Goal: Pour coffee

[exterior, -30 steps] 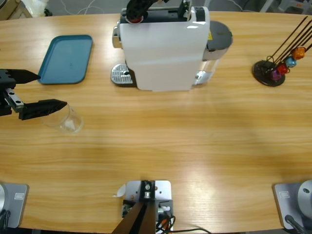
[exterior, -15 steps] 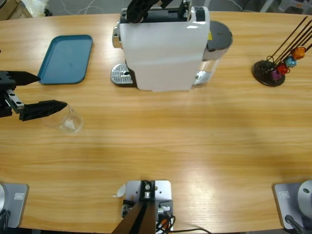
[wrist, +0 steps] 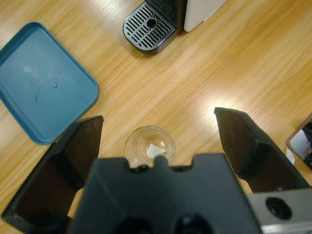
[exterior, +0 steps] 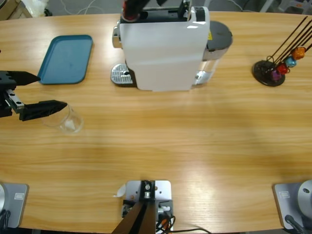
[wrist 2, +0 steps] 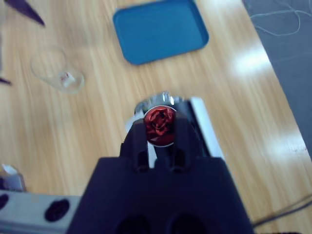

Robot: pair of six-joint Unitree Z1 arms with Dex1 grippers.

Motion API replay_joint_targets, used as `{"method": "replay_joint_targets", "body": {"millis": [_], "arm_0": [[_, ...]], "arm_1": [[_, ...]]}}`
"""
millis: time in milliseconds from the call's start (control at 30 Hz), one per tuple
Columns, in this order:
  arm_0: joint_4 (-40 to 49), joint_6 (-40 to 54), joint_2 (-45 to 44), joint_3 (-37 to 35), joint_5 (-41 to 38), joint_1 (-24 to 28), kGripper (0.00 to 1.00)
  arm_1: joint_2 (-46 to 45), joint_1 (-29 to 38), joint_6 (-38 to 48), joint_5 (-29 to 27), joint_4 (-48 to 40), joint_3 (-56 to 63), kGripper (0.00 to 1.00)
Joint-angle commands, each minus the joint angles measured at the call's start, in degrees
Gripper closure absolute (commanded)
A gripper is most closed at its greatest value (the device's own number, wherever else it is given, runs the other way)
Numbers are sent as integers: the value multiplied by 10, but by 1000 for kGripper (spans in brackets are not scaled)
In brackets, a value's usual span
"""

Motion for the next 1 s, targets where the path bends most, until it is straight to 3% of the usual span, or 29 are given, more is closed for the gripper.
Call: {"method": "replay_joint_targets", "body": {"millis": [33,233,600,1000], "arm_0": [[-4,-7,-8,24,3,1,0],[-14,-10,-5,28,2,1,0],[-20,-13,-14,32,2,1,0],[-20,-12,-9,31,2,1,0]], "arm_1": [[-9,-3,140,43,-146,57,997],[-100,-3,314,6,-390,273,1000],[-121,-3,313,-2,-491,389,1000],[-115,-3,436,-39,-643,480,1000]]}}
